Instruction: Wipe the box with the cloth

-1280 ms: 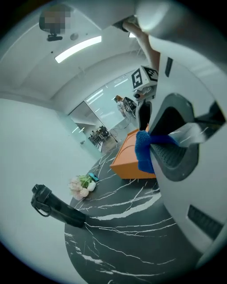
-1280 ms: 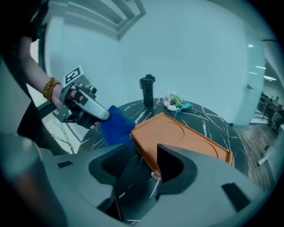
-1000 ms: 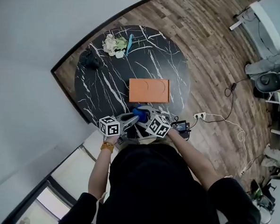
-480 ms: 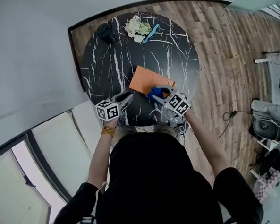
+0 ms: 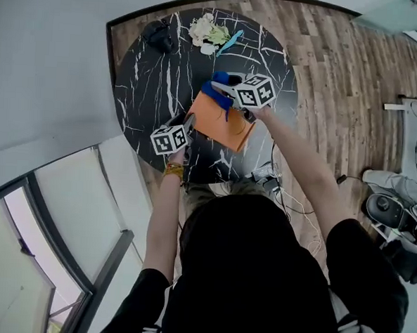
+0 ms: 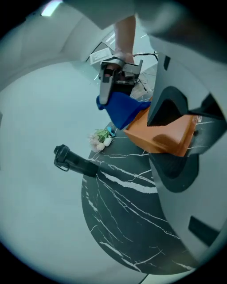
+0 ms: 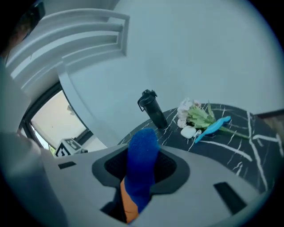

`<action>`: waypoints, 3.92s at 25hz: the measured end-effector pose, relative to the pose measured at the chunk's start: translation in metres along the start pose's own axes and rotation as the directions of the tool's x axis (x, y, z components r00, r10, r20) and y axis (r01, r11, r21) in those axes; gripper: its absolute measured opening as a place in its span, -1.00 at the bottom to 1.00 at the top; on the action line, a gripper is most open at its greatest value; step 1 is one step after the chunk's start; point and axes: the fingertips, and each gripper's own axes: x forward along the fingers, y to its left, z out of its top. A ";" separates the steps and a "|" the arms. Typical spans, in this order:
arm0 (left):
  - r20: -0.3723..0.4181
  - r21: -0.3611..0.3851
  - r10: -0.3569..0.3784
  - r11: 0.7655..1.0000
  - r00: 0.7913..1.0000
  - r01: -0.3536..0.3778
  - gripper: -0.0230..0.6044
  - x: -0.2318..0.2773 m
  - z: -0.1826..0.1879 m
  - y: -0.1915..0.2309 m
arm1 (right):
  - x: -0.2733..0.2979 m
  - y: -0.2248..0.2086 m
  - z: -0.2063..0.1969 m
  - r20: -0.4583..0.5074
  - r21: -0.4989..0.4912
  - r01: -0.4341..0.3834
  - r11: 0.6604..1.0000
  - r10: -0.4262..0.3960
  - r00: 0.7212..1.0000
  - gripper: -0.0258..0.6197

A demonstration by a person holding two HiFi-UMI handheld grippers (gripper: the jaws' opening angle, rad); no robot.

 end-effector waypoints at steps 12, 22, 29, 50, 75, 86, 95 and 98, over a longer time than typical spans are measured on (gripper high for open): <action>-0.106 0.031 0.025 0.999 0.994 -0.022 -0.59 0.022 -0.001 0.004 | 0.050 -0.016 -0.065 -0.349 -0.096 0.018 0.995 -0.051 0.936 -0.56; -0.097 0.022 0.067 0.998 0.993 -0.065 -0.59 0.021 -0.001 0.004 | 0.009 -0.034 -0.101 -0.356 -0.035 0.014 0.999 -0.026 0.934 -0.59; -0.110 0.024 0.078 0.997 0.991 -0.076 -0.59 0.022 0.000 0.006 | -0.031 -0.040 -0.127 -0.381 -0.018 -0.005 1.000 -0.002 0.925 -0.59; -0.268 0.085 0.009 0.996 0.963 0.015 -0.63 0.026 0.001 0.003 | -0.157 -0.067 -0.186 0.039 0.388 0.534 0.752 -0.592 0.805 -0.58; -0.511 0.279 -0.141 0.906 0.848 0.319 -0.65 0.030 0.001 -0.005 | -0.142 0.080 -0.304 -0.159 0.891 0.450 -0.052 -0.966 0.202 -0.59; -0.527 0.332 -0.166 0.862 0.834 0.382 -0.64 0.031 0.003 -0.007 | -0.046 0.103 -0.240 -0.089 0.678 0.701 0.221 -0.922 0.377 -0.59; -0.536 0.311 -0.186 0.863 0.824 0.397 -0.64 0.030 -0.001 -0.008 | 0.006 0.113 -0.207 -0.043 0.544 0.723 0.425 -0.847 0.530 -0.59; -0.530 0.283 -0.201 0.874 0.824 0.396 -0.64 0.029 -0.001 -0.006 | 0.020 0.121 -0.193 0.014 0.501 0.668 0.550 -0.777 0.629 -0.59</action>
